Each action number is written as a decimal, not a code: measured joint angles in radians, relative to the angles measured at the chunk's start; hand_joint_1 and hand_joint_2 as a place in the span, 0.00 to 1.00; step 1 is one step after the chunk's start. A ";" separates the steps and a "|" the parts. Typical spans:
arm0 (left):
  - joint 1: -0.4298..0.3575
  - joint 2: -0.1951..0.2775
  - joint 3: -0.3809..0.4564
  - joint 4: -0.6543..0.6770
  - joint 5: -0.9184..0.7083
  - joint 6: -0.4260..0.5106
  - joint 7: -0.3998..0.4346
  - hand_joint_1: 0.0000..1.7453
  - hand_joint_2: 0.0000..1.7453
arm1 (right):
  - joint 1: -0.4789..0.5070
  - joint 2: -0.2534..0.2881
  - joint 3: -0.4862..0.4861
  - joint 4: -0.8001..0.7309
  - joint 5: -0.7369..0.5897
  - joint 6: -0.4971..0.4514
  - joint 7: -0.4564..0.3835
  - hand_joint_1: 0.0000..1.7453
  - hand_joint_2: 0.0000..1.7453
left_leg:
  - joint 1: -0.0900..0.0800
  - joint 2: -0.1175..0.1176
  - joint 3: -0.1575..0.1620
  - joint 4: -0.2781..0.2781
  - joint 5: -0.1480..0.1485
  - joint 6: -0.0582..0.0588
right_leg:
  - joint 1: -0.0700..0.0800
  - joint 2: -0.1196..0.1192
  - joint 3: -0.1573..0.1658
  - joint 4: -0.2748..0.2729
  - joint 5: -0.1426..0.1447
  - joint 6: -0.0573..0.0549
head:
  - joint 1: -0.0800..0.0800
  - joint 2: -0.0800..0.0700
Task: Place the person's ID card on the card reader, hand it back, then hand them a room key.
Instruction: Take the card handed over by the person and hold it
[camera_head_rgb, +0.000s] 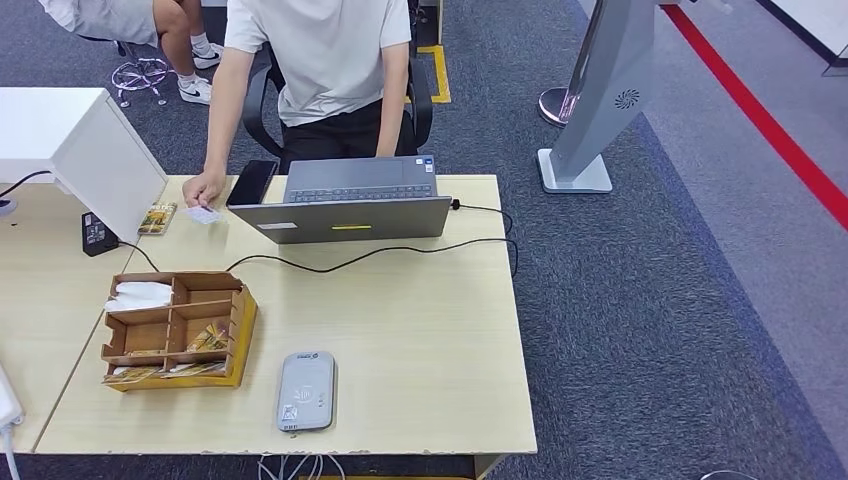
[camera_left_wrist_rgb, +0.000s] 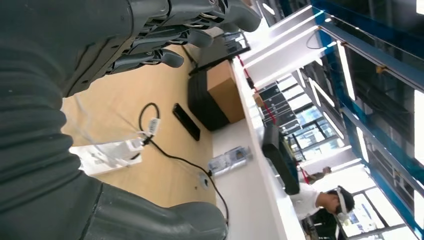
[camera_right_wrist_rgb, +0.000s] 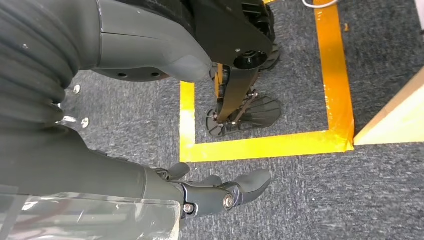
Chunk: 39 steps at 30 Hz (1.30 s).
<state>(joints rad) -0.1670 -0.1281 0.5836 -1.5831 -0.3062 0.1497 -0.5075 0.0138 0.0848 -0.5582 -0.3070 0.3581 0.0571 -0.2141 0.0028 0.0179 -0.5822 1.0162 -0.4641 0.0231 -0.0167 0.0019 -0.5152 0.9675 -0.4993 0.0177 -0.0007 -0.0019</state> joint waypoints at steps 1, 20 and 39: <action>-0.018 0.007 -0.019 0.000 -0.026 0.001 0.012 0.00 1.00 | -0.002 0.000 -0.002 0.002 0.005 0.003 0.001 0.00 1.00 | 0.000 0.000 0.000 0.000 0.000 0.000 | 0.000 0.000 0.000 0.000 0.000 0.000 | 0.000 0.000; -0.344 0.118 -0.351 0.201 -0.391 -0.141 0.259 0.00 1.00 | -0.028 0.004 -0.046 0.034 0.089 0.031 0.025 0.00 1.00 | 0.000 0.001 0.000 0.001 0.001 0.000 | 0.000 0.002 0.001 0.000 0.002 -0.001 | 0.000 0.000; -0.662 0.250 -0.668 0.517 -0.724 -0.303 0.537 1.00 1.00 | -0.057 0.007 -0.086 0.066 0.197 0.051 0.062 0.00 1.00 | 0.000 0.001 -0.001 0.001 0.001 -0.001 | 0.000 0.002 0.000 0.001 0.003 -0.001 | 0.000 0.000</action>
<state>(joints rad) -0.8286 0.1219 -0.0839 -1.0658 -1.0303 -0.1533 0.0293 -0.0430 0.0922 -0.6440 -0.2407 0.5551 0.1077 -0.1523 0.0027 0.0188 -0.5832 1.0170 -0.4631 0.0226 -0.0166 0.0038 -0.5148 0.9686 -0.4967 0.0171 -0.0006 -0.0019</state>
